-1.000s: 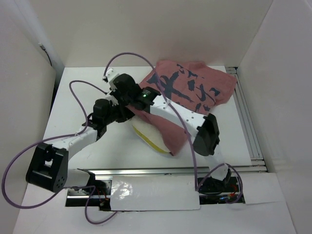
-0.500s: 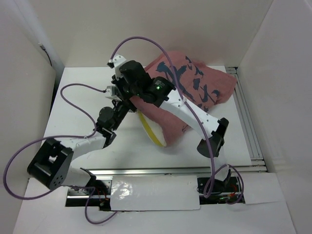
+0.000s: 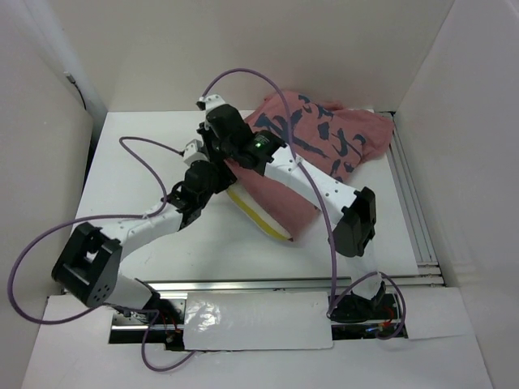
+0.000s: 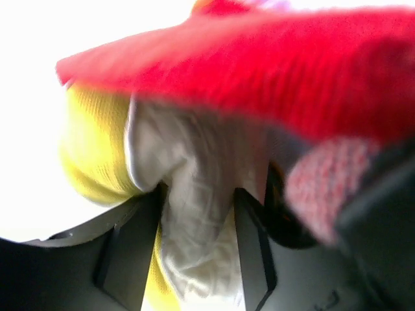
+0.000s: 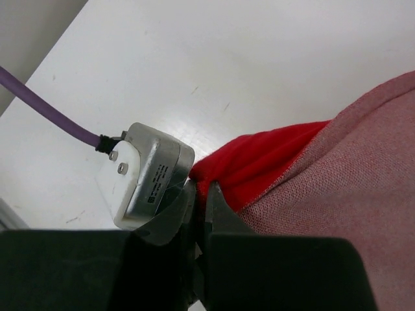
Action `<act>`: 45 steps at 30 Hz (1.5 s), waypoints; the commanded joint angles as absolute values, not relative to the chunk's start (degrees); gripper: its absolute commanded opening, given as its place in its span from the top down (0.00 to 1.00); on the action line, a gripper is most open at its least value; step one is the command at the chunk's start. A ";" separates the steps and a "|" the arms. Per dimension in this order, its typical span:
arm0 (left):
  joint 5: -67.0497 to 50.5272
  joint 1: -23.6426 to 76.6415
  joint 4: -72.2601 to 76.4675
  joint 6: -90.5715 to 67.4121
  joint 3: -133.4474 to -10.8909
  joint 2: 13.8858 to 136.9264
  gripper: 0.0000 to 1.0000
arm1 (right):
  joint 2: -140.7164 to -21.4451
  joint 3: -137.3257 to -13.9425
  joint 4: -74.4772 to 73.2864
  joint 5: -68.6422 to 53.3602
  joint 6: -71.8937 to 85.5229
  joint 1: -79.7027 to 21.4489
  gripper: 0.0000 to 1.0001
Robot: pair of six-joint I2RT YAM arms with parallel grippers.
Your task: Put the pillow into the pillowcase
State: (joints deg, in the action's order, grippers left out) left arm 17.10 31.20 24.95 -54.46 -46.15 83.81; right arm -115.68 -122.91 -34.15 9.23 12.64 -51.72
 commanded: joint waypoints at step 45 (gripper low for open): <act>10.20 50.54 -27.86 -54.58 -27.51 36.91 0.01 | -79.19 -68.93 -20.39 11.07 12.13 -60.29 0.05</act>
State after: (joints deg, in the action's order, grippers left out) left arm 6.83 52.71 -21.08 -51.31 -30.65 37.12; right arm -89.73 -73.23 -15.88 10.17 13.43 -58.96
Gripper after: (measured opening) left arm 0.916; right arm 0.959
